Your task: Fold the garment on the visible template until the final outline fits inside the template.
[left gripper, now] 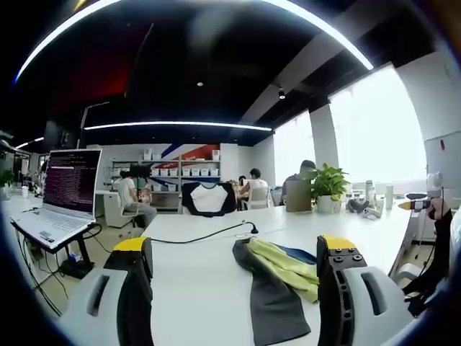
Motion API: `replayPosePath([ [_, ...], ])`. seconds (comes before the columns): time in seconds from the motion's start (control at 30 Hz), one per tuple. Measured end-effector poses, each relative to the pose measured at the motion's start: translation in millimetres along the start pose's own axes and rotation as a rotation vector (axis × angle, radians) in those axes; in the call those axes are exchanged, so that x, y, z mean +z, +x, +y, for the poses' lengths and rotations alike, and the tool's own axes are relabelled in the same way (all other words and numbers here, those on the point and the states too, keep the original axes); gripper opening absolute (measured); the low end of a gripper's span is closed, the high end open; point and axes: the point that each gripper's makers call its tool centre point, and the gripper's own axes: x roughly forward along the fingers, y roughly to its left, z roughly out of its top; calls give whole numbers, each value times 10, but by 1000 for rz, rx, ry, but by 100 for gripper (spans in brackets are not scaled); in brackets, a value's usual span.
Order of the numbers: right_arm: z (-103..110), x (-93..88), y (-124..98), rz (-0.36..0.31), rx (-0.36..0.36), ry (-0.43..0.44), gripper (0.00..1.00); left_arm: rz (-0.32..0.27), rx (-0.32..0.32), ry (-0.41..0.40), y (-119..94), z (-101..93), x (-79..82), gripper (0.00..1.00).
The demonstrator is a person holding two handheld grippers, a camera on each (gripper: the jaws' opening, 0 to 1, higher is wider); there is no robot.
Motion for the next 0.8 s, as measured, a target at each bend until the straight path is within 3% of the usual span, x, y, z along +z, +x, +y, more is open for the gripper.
replayPosePath([
  [0.2,39,-25,34,6,8,-3,99,-11,-44,-19,112,-110,-36,100],
  [0.8,254,-143,162,42,67,-17,99,61,-164,-33,358,-355,-314,92],
])
